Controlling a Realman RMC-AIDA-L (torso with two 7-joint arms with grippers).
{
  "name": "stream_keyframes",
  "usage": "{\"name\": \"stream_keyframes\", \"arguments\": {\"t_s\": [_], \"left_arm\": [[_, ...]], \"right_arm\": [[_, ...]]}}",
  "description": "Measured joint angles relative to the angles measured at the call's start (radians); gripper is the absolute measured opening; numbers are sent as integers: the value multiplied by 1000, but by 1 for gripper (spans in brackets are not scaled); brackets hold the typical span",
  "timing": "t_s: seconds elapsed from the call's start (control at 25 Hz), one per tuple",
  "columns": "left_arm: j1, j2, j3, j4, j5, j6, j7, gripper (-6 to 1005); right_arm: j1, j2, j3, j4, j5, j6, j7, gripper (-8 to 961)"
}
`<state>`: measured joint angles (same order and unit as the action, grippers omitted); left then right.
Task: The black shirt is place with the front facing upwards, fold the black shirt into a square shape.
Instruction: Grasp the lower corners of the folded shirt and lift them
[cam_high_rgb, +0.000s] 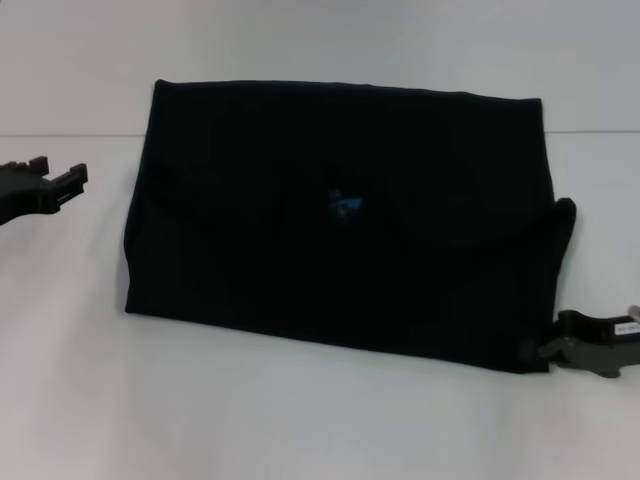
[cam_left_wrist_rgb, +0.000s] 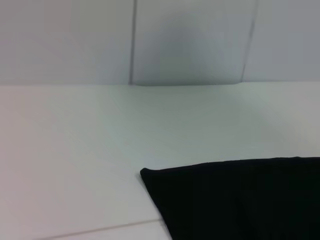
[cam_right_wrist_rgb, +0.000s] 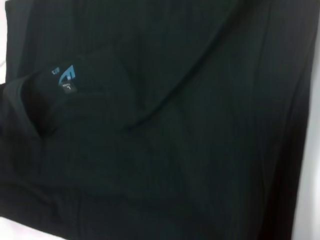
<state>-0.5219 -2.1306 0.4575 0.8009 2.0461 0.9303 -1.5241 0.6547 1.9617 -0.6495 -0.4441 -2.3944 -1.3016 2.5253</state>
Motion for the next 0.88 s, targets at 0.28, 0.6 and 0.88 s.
{"name": "stream_keyframes", "arguments": {"t_s": [0.28, 0.6, 0.88], "left_arm": [[23, 11, -8, 69, 140, 201, -79, 561], [-14, 60, -67, 146, 396, 544, -244, 562], [-79, 95, -94, 101, 501, 675, -345, 563]], "right_arm": [[-42, -35, 4, -5, -1, -77, -36, 46], [-71, -69, 4, -7, -4, -104, -90, 46], [-71, -72, 4, -7, -1, -130, -158, 47]]}}
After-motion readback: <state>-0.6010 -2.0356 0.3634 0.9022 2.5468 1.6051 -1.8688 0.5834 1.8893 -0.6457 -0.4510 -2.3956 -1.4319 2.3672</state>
